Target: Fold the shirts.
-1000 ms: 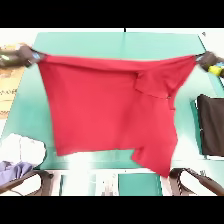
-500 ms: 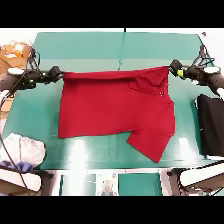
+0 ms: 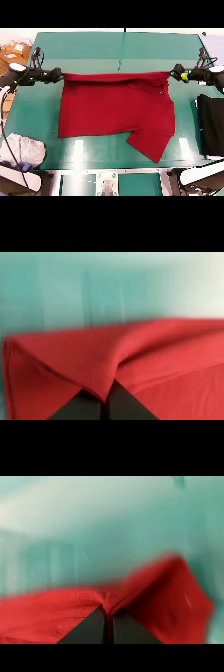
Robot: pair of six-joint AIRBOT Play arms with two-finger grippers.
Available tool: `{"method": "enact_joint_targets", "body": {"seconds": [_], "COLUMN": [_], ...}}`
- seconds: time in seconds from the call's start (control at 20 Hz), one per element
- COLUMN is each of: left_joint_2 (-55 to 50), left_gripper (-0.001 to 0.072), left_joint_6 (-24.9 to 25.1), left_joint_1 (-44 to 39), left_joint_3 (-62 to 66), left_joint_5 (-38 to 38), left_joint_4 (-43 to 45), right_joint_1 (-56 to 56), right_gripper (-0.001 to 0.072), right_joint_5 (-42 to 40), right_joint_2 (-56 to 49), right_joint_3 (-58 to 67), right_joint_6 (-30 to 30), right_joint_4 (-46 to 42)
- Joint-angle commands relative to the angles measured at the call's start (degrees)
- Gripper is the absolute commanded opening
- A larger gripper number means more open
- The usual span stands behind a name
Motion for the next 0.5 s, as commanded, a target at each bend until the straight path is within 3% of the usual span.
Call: {"method": "enact_joint_targets", "body": {"seconds": [0.0, 0.1, 0.45], "left_joint_2": [-0.15, -0.15, -0.17], "left_gripper": [0.0028, 0.0027, 0.0027], "left_joint_6": [-6.23, -8.5, -11.54], "left_joint_1": [-0.02, -0.02, -1.22], "left_joint_3": [0.09, 0.09, 0.09], "left_joint_5": [-8.57, -9.73, -10.82], "left_joint_4": [11.72, 15.32, 15.52], "right_joint_1": [-2.08, -2.21, -2.12], "right_gripper": [0.0018, 0.0018, 0.0019], "right_joint_5": [4.07, 3.96, 2.86], "right_joint_2": [2.89, 3.17, 3.17], "right_joint_3": [-7.23, -11.04, -14.58], "right_joint_6": [0.13, -0.11, -1.14], "right_joint_4": [-5.64, -5.62, -5.51]}}
